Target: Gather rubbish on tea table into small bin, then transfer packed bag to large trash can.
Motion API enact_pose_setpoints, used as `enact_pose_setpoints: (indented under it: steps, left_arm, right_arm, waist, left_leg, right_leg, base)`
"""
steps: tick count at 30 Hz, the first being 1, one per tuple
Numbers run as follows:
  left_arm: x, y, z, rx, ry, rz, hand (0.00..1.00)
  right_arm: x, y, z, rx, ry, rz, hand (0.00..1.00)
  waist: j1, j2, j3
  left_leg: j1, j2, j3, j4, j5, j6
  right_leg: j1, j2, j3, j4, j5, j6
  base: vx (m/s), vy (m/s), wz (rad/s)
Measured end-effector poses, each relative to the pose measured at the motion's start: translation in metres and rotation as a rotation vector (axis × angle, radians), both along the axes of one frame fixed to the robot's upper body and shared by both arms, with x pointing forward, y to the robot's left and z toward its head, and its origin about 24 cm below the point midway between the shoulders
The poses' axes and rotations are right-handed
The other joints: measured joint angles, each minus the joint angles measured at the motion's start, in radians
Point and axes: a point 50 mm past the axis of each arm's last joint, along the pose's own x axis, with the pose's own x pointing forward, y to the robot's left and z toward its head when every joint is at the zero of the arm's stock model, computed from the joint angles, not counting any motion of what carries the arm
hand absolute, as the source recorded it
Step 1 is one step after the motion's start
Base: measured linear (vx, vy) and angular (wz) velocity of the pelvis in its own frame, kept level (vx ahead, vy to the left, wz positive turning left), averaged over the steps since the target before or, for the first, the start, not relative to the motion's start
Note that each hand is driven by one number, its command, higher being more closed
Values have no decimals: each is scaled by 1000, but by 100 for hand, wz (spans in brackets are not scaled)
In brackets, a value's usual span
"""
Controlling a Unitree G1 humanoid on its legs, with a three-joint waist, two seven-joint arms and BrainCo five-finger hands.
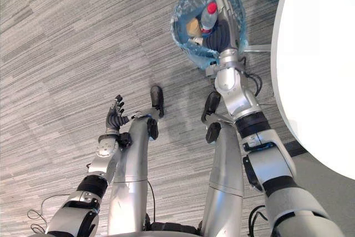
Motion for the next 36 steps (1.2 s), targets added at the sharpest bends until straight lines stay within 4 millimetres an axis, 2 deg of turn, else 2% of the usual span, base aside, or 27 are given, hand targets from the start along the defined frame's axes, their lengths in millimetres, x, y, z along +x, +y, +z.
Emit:
enact_pose_setpoints:
  steps: [3,7,15,17,20,25,29,36]
  left_arm:
    - [-1,2,-1,-2,3,7,0]
    - [-1,5,0,1,5,17,0]
    - [-1,5,0,1,4,16,0]
    - [-1,5,0,1,4,16,0]
    - [-1,4,0,2,-4,14,0]
    - [0,4,2,5,-16,10,0]
    - [0,4,3,-5,-26,5,0]
    - [1,0,7,-4,-46,-17,0]
  right_arm:
    - [-6,7,-11,-19,1,16,0]
    - [-11,14,-27,-77,17,21,0]
    - [-13,28,-39,-271,7,8,0]
    - [-8,30,-47,-333,41,-5,0]
    - [4,28,-56,-394,118,-40,0]
    - [15,24,-58,-441,166,-74,0]
    - [26,12,-60,-493,232,-144,0]
    - [31,-2,-75,-529,333,-193,0]
  waist:
    - [-9,-10,-6]
    - [-18,-36,-20]
    - [-17,-37,-20]
    - [-17,-37,-20]
    - [-16,-37,-20]
    - [-14,-36,-20]
    - [6,-36,-21]
    - [14,-36,-31]
  left_leg:
    - [7,1,2,-5,-1,1]
    - [15,2,5,-17,-2,3]
    - [20,2,5,-36,2,-4]
    - [20,2,4,-41,3,-5]
    - [18,1,3,-49,4,-5]
    - [5,-2,-1,-51,4,-6]
    - [-29,-6,-7,-39,4,-7]
    - [-69,-19,-28,-8,-2,-6]
  right_leg:
    - [6,1,1,-6,0,0]
    - [11,3,2,-15,0,-1]
    - [17,5,-2,-32,1,-1]
    - [17,6,-4,-35,1,-1]
    - [17,6,-8,-42,0,-2]
    - [5,1,-12,-38,-4,-7]
    - [-29,-7,-17,-9,-14,-19]
    - [-63,-27,-35,41,-53,-17]
  base:
    - [0,0,0]
    - [0,0,0]
    - [0,0,0]
    - [0,0,0]
    - [0,0,0]
    - [7,-8,3]
    - [1,-15,7]
    - [-11,-16,14]
